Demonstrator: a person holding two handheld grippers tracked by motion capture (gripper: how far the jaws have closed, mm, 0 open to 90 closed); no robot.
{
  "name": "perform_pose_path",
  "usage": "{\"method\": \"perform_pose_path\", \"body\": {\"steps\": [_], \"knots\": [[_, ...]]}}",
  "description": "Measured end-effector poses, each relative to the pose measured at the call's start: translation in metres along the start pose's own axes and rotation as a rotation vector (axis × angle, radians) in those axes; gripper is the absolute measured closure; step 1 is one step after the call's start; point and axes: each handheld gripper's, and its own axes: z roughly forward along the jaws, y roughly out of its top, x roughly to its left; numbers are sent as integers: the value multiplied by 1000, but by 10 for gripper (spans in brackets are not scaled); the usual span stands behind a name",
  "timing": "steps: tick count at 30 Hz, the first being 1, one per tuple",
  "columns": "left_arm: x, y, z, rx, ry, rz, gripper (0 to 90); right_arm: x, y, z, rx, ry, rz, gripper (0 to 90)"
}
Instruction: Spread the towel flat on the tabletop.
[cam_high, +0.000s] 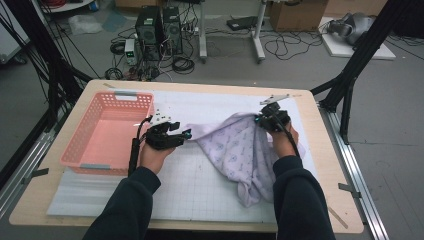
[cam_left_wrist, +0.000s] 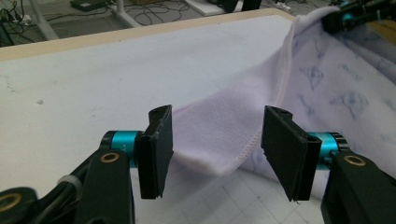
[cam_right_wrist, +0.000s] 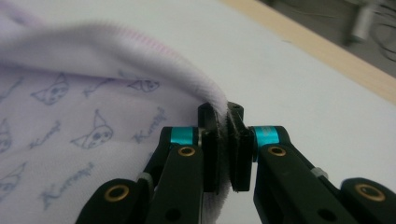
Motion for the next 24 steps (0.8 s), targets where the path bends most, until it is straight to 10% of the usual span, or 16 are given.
{"method": "perform_pose_path", "body": {"steps": [8, 14, 24], "knots": [[-11, -2, 4, 41, -38, 20, 456, -38, -28, -12, 3, -199, 173, 846], [-18, -19, 12, 60, -55, -15, 511, -31, -43, -24, -62, -98, 206, 598], [-57, -30, 46, 173, -163, 18, 603, -11, -72, -75, -207, 22, 176, 483]]}}
